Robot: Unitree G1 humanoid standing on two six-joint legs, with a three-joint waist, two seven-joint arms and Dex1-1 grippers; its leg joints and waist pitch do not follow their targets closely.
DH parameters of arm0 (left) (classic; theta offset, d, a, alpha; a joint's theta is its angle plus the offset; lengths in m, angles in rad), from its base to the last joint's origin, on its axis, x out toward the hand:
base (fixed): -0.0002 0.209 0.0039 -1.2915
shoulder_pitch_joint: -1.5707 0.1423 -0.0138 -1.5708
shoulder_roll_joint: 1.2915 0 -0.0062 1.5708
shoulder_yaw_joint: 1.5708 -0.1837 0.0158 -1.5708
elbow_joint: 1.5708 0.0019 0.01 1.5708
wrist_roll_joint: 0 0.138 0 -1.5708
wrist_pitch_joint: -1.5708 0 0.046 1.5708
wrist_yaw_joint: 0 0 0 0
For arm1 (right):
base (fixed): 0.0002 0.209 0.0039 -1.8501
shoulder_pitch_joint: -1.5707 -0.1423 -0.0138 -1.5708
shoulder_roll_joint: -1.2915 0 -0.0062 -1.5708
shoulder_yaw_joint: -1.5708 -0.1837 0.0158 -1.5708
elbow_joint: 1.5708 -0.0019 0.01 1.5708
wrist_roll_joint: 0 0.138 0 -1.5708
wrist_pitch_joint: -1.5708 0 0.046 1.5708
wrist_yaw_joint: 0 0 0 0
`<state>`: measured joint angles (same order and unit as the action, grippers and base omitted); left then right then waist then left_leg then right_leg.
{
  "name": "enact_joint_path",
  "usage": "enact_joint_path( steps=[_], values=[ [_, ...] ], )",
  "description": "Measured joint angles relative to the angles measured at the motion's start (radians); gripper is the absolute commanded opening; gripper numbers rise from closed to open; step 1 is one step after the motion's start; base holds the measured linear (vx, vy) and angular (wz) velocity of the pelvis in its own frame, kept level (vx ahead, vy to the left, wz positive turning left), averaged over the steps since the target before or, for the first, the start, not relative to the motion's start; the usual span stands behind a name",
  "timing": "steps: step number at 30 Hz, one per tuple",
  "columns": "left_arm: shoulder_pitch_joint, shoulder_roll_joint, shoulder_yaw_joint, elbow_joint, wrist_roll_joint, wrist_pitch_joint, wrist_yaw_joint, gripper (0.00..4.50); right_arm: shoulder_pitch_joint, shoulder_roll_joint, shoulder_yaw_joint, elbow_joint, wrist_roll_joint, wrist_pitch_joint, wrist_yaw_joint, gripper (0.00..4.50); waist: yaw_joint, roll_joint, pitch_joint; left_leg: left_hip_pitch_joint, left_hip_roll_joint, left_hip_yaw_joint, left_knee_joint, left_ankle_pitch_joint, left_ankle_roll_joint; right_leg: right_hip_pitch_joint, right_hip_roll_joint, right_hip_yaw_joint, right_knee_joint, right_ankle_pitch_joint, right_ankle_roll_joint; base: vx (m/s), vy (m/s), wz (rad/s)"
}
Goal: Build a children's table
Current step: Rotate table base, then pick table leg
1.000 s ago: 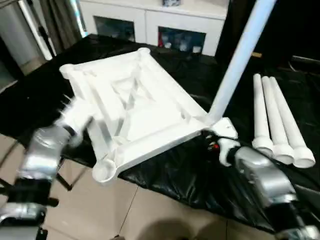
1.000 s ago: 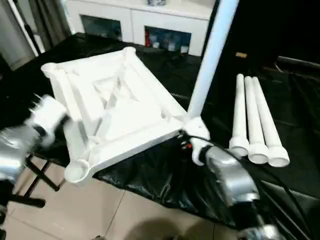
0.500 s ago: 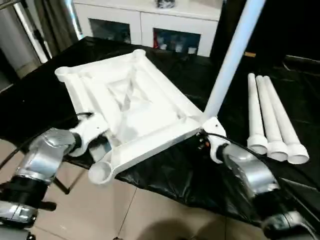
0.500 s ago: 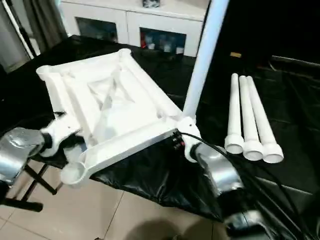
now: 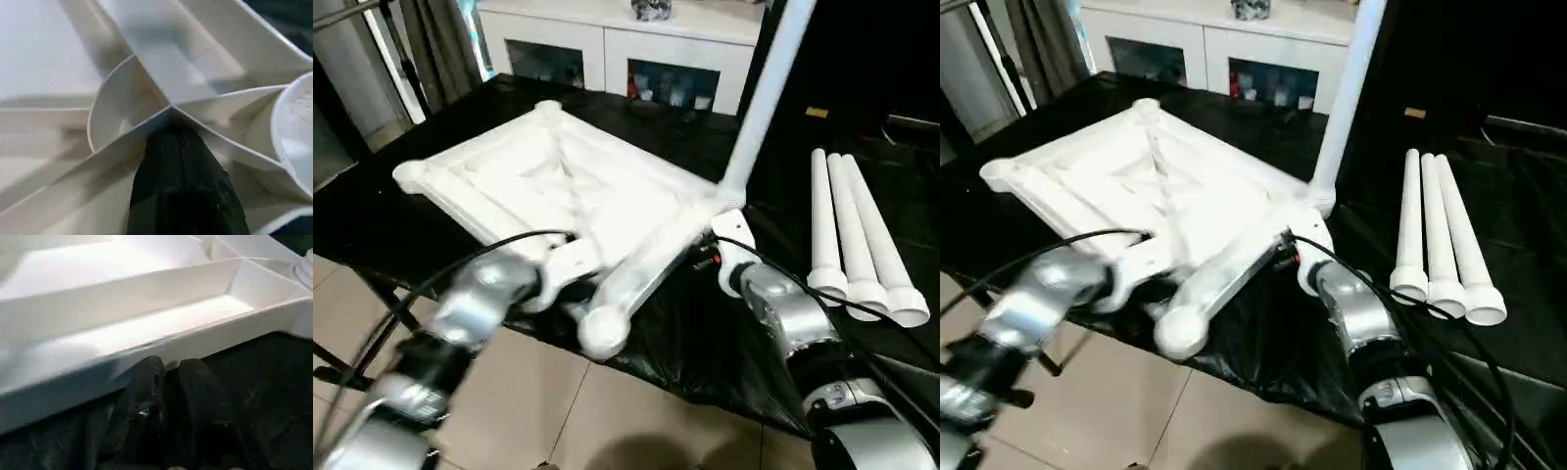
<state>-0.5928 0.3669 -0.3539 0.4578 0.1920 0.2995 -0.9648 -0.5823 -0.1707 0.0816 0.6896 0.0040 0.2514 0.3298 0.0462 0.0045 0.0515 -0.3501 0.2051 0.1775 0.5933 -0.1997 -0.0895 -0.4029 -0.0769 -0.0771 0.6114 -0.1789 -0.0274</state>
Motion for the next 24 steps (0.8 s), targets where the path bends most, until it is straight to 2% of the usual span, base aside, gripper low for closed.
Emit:
enact_joint_path(
  steps=[3, 6, 11, 12, 16, 17, 18, 19, 20, 21, 24],
  values=[
    [-0.041, -0.065, 0.001, 0.074, 0.001, -0.023, 0.065, 0.0, 0.001, -0.003, -0.008, 0.001, 0.0, -0.004, -0.008, 0.05, 0.007, 0.0, 0.0, 0.0, -0.001, 0.001, 0.0, 0.001, 0.002, 0.0, 0.0, 0.003, 0.0, 0.0, 0.001, 0.0, 0.0, 0.0],
    [-0.08, -0.123, 0.004, 0.159, 0.003, -0.065, 0.152, 0.0, 0.001, -0.006, -0.032, 0.001, 0.003, -0.006, -0.023, 0.01, 0.009, 0.003, 0.0, 0.0, -0.002, 0.004, 0.001, 0.003, 0.005, 0.0, 0.0, 0.007, -0.001, 0.0, 0.001, 0.0, 0.0, 0.0],
    [-0.077, -0.176, 0.046, 0.206, -0.012, -0.132, 0.217, 0.0, 0.001, -0.05, -0.083, -0.018, 0.014, 0.011, -0.07, 0.01, 0.01, 0.004, 0.0, -0.002, -0.002, 0.004, 0.001, 0.004, 0.007, -0.001, 0.0, 0.008, -0.002, 0.0, 0.001, 0.0, 0.0, 0.0],
    [-0.066, -0.183, 0.065, 0.201, -0.032, -0.138, 0.216, 0.0, 0.0, -0.066, -0.106, -0.027, 0.028, 0.019, -0.073, 0.18, 0.009, 0.005, 0.0, -0.003, -0.002, 0.004, 0.001, 0.004, 0.007, -0.001, 0.0, 0.008, -0.002, 0.0, 0.001, 0.0, 0.0, 0.0],
    [-0.018, -0.212, 0.129, 0.106, -0.128, -0.205, 0.215, 0.0, -0.032, -0.139, -0.177, -0.039, 0.048, 0.068, -0.095, 0.3, 0.011, 0.004, 0.001, -0.009, -0.002, 0.004, 0.002, 0.004, 0.008, -0.006, 0.0, 0.007, -0.002, -0.001, 0.001, 0.0, 0.0, 0.0],
    [-0.018, -0.217, 0.141, 0.08, -0.141, -0.206, 0.215, 0.0, -0.051, -0.147, -0.191, -0.036, 0.055, 0.074, -0.105, 0.5, 0.009, 0.004, 0.0, -0.009, -0.001, 0.005, 0.002, 0.004, 0.008, -0.007, 0.001, 0.008, -0.001, -0.001, 0.001, 0.0, 0.0, 0.0],
    [-0.019, -0.22, 0.149, 0.043, -0.16, -0.205, 0.213, 0.2, -0.076, -0.158, -0.203, -0.033, 0.064, 0.075, -0.114, 0.56, 0.006, 0.004, 0.0, -0.008, -0.001, 0.005, 0.002, 0.004, 0.008, -0.007, 0.001, 0.007, -0.001, -0.001, 0.001, 0.0, 0.0, 0.0],
    [-0.02, -0.216, 0.153, 0.012, -0.174, -0.193, 0.203, 0.2, -0.101, -0.167, -0.213, -0.011, 0.068, 0.073, -0.122, 0.56, 0.002, 0.004, 0.0, -0.008, 0.0, 0.005, 0.002, 0.004, 0.008, -0.006, 0.002, 0.008, 0.0, -0.001, 0.001, 0.0, 0.0, 0.0],
    [-0.02, -0.211, 0.153, -0.019, -0.184, -0.184, 0.191, 0.41, -0.122, -0.183, -0.223, 0.017, 0.068, 0.072, -0.13, 0.64, -0.001, 0.004, 0.001, -0.008, 0.0, 0.005, 0.002, 0.004, 0.008, -0.006, 0.002, 0.007, 0.0, -0.001, 0.001, 0.0, 0.0, 0.0],
    [-0.02, -0.202, 0.154, -0.052, -0.197, -0.173, 0.178, 0.5, -0.138, -0.206, -0.235, 0.046, 0.068, 0.067, -0.139, 0.92, -0.001, 0.004, 0.001, -0.007, 0.0, 0.006, 0.002, 0.004, 0.008, -0.006, 0.002, 0.007, 0.0, -0.001, 0.002, 0.0, 0.0, 0.0],
    [-0.02, -0.168, 0.159, -0.079, -0.201, -0.154, 0.145, 0.6, -0.168, -0.236, -0.252, 0.131, 0.068, 0.062, -0.162, 0.99, -0.01, 0.004, 0.001, -0.008, 0.001, 0.006, 0.002, 0.004, 0.007, -0.006, 0.003, 0.007, 0.0, -0.001, 0.002, 0.0, 0.0, 0.0]
  ],
)
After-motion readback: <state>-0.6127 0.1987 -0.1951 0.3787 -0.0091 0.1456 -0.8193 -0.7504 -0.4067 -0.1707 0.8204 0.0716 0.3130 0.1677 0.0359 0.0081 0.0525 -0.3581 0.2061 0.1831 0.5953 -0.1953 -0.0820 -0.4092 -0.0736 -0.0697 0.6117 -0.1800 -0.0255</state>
